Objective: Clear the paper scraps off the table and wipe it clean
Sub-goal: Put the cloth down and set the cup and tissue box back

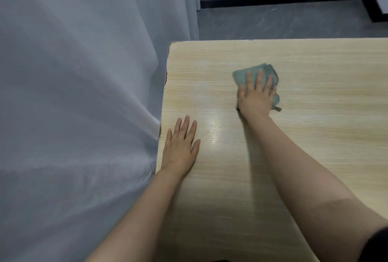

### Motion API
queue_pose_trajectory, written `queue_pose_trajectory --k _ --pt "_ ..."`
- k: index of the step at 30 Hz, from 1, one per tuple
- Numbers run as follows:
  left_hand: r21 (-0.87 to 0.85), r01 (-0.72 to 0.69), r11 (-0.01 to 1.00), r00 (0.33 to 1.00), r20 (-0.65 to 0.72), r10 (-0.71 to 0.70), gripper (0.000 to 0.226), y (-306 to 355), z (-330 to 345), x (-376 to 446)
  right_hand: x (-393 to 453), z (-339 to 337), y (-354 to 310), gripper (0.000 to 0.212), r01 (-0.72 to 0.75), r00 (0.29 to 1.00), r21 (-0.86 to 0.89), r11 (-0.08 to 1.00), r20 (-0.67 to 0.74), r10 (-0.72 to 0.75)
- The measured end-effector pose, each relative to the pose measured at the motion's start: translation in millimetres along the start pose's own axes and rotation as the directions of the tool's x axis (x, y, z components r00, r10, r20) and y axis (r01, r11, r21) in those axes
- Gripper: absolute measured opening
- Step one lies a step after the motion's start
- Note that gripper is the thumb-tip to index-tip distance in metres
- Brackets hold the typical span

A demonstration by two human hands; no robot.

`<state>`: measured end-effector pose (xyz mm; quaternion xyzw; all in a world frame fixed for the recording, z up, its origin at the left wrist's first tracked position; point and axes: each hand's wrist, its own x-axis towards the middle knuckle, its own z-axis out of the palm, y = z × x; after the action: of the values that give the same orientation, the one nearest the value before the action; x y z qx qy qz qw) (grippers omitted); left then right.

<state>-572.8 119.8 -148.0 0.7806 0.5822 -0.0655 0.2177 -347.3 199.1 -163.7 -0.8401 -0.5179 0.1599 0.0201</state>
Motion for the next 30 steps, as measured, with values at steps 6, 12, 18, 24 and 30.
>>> queue_pose_trajectory --k 6,12,18,24,30 --pt "0.076 -0.03 0.997 0.997 0.069 0.025 0.056 -11.8 3.6 -28.1 -34.8 30.5 -111.3 0.05 0.517 0.845 -0.015 0.856 0.172 -0.507" --pt "0.065 -0.063 0.996 0.995 0.085 0.057 0.055 -19.7 1.5 -39.0 -38.3 29.5 -113.0 0.049 0.566 0.81 -0.004 0.824 0.187 -0.556" --pt "-0.01 -0.048 0.999 0.993 0.105 0.049 0.054 -18.7 2.3 -38.1 -35.1 10.1 -14.7 0.05 0.172 0.985 0.043 0.984 0.018 -0.173" --pt "0.006 -0.054 0.999 0.993 0.101 0.053 0.054 -17.0 3.0 -39.4 -41.4 10.0 8.5 0.051 -0.105 0.993 0.069 0.992 -0.055 0.109" --pt "0.055 -0.059 0.997 0.995 0.081 0.055 0.054 -17.5 9.4 -50.3 -62.2 30.7 -87.7 0.049 0.398 0.908 0.054 0.916 0.119 -0.402"
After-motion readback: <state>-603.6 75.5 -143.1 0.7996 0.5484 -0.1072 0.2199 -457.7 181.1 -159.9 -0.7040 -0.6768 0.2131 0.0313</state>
